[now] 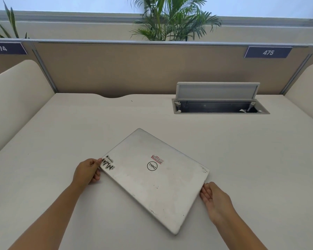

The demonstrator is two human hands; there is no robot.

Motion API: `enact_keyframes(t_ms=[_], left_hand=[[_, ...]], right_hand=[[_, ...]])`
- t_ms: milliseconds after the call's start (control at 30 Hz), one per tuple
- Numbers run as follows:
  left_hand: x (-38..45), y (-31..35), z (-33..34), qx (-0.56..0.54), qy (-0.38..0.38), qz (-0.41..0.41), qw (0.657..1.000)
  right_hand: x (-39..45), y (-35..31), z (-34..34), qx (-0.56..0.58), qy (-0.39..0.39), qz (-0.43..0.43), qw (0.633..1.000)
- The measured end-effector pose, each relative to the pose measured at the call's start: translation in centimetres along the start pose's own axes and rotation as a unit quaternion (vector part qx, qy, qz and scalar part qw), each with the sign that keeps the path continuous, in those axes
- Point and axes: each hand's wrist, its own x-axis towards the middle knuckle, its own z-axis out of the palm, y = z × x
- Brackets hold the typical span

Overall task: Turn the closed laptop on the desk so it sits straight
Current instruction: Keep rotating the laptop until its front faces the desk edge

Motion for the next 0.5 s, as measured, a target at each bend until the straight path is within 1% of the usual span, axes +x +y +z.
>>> enact_keyframes(t_ms=[133,233,367,500], left_hand=[[-0.11,0.09,0.00,-0.002,-0.002,0.003,1.000],[-0.17,0.05,-0.01,-0.004,-0.005,0.004,1.000],[-0.02,-0.08,-0.07,-0.011,-0.004,0.003,1.000],[-0.01,-0.06,-0.09,-0.016,-0.001,0.006,1.000]], right_hand=[[0.21,-0.33,0.02,-0.023,-0.015,-0.004,1.000],[0.32,-0.36,0.09,-0.076,-0.038,-0.020,0.996],[0.40,0.18,-0.40,-0.152,-0.058,-0.065,0.985],[0.91,0.55,-0.62,-0.147,-0.050,-0.077,0.985]])
